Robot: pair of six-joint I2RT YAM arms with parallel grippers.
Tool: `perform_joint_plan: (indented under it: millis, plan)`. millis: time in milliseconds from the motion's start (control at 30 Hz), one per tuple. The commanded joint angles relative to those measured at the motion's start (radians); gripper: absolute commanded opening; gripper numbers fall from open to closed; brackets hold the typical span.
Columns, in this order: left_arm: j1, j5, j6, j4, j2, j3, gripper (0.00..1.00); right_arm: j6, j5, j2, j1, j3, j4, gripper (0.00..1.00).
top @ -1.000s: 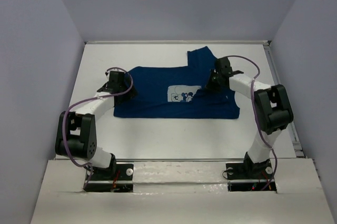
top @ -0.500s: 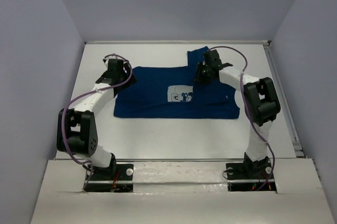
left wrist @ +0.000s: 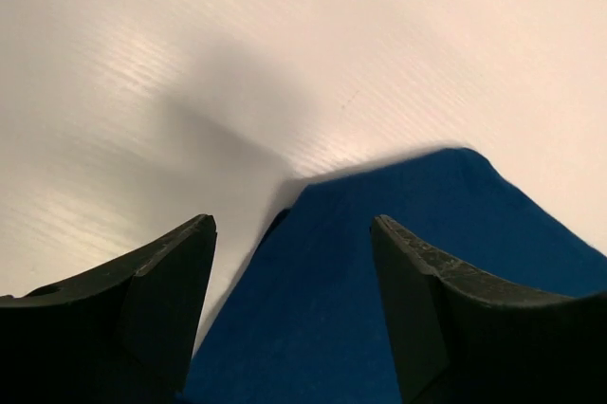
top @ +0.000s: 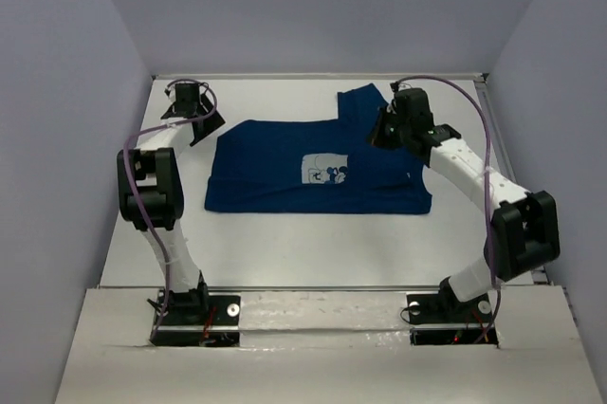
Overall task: Fold and stack the t-shirts
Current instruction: Grap the side of the flattened tshirt furthest away from the robot with both arms
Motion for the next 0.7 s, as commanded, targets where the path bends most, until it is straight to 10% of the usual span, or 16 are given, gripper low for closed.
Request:
perform_joint_plan:
  millis: [0, 467, 667]
  plan:
    - [-0.009, 0.119, 0.048, -0.034, 0.118, 0.148, 0.64, 0.027, -0.065, -0.106, 0.012, -0.104, 0.012, 0.00]
    - [-0.009, 0.290, 0.050, 0.050, 0.209, 0.114, 0.54, 0.077, -0.097, -0.198, 0.050, -0.213, 0.009, 0.01]
    - [-0.018, 0.318, 0.027, 0.104, 0.155, 0.077, 0.10, 0.070, -0.103, -0.187, 0.060, -0.190, 0.002, 0.01]
